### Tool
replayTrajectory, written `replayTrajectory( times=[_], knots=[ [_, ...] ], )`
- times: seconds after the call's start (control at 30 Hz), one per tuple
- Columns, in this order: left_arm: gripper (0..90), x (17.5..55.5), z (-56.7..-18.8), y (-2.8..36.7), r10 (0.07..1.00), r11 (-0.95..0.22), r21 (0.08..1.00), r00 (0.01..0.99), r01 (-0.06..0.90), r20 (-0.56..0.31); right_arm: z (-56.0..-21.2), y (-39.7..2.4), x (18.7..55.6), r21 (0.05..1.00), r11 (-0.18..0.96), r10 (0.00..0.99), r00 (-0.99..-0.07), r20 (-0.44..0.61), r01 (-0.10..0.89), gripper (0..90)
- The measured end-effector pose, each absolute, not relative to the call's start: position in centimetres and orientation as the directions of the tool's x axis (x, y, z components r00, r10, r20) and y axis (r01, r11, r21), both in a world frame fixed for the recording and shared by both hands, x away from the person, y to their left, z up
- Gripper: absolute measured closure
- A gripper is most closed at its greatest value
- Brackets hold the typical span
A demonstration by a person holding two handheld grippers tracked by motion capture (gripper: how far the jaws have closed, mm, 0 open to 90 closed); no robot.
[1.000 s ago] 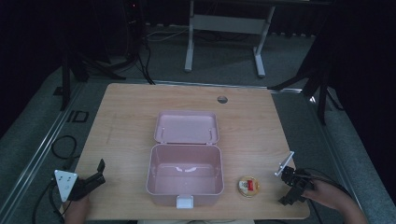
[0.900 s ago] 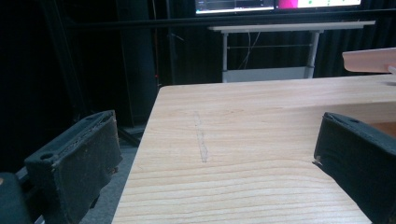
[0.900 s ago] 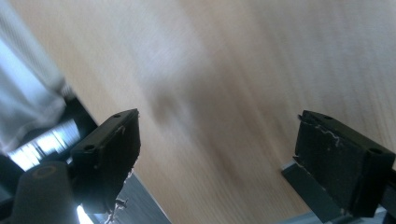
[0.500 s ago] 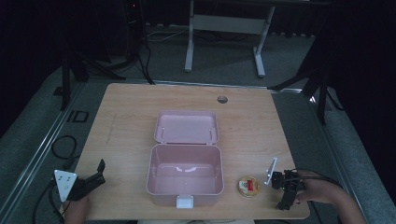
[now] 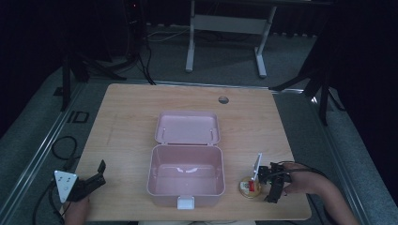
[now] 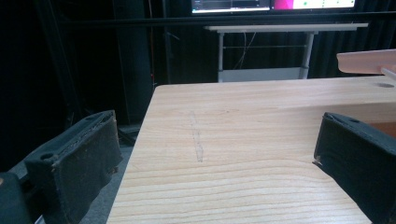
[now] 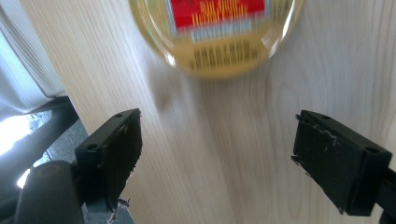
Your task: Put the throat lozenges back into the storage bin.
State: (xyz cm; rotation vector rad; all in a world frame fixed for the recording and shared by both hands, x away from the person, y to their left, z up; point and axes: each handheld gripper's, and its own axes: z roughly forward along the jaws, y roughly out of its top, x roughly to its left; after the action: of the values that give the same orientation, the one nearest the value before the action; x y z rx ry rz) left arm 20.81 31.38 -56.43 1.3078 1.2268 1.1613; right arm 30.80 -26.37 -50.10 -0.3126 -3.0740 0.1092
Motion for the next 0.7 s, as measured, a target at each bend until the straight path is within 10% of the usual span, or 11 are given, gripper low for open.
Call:
replayTrajectory(
  times=[0.7],
  knots=[
    [0.9,20.8,-56.4,31.5,0.999,-0.024,0.996,0.043,0.081,0.021,-51.4,-21.2,31.5,-0.061,0.996,0.068,-0.996,0.052,0.065,19.1]
  ],
)
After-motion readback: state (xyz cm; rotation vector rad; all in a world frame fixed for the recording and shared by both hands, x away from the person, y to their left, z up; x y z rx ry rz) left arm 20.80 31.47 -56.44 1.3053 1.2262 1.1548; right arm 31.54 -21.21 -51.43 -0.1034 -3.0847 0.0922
